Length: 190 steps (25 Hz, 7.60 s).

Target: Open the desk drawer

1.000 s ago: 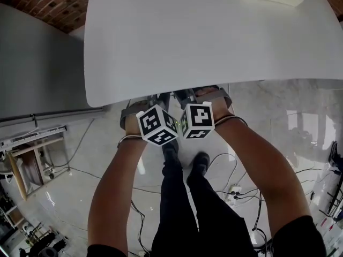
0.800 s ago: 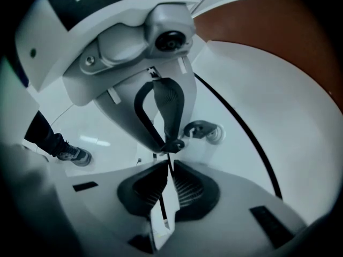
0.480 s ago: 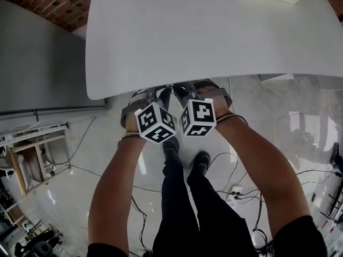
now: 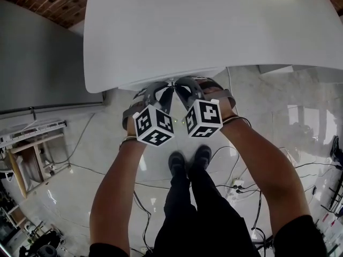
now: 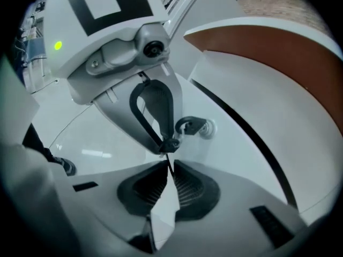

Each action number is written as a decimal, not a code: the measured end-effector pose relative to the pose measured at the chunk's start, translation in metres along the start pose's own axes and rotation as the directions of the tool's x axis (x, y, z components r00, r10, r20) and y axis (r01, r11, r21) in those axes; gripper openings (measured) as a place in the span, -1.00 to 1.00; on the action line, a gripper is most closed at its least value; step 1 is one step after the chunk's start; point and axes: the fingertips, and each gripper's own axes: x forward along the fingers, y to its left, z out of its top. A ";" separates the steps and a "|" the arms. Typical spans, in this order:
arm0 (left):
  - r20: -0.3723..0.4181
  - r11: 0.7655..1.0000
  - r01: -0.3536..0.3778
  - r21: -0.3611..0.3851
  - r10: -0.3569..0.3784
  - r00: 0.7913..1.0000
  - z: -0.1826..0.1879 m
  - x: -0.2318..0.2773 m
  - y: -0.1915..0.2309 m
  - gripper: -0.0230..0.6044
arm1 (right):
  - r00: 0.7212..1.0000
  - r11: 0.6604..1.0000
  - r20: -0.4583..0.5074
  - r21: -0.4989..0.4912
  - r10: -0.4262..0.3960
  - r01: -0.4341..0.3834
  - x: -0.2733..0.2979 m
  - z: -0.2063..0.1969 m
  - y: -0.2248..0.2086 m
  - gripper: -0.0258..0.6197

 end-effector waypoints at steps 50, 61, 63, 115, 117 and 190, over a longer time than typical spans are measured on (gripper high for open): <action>0.218 0.968 0.005 -0.252 0.051 0.975 -0.020 -0.125 -0.014 -0.84 | 0.991 0.969 0.096 0.236 -0.092 0.068 -0.149 -0.007 0.018 -0.63; 0.088 0.982 -0.036 -0.186 0.053 0.995 -0.044 -0.128 0.014 -0.32 | 0.997 0.998 -0.076 0.064 0.013 -0.008 -0.103 -0.006 0.004 -0.31; 0.081 0.982 -0.035 -0.186 0.051 0.995 -0.047 -0.125 0.017 -0.32 | 0.991 1.000 -0.130 -0.004 0.019 -0.020 -0.096 -0.009 0.009 -0.47; 0.004 0.950 0.214 -0.228 -0.219 0.976 -0.103 -0.127 -0.074 -0.43 | 0.942 0.956 -0.177 -0.013 0.285 -0.292 -0.100 -0.029 0.117 -0.68; 0.034 0.945 0.227 -0.236 -0.226 0.974 -0.094 -0.132 -0.065 -0.43 | 0.940 0.951 -0.149 -0.004 0.306 -0.311 -0.106 -0.022 0.106 -0.69; 0.227 0.829 0.104 -0.549 0.029 0.973 -0.010 -0.288 0.001 -0.31 | 0.998 0.839 0.050 0.540 0.040 -0.061 -0.246 0.096 0.081 -0.64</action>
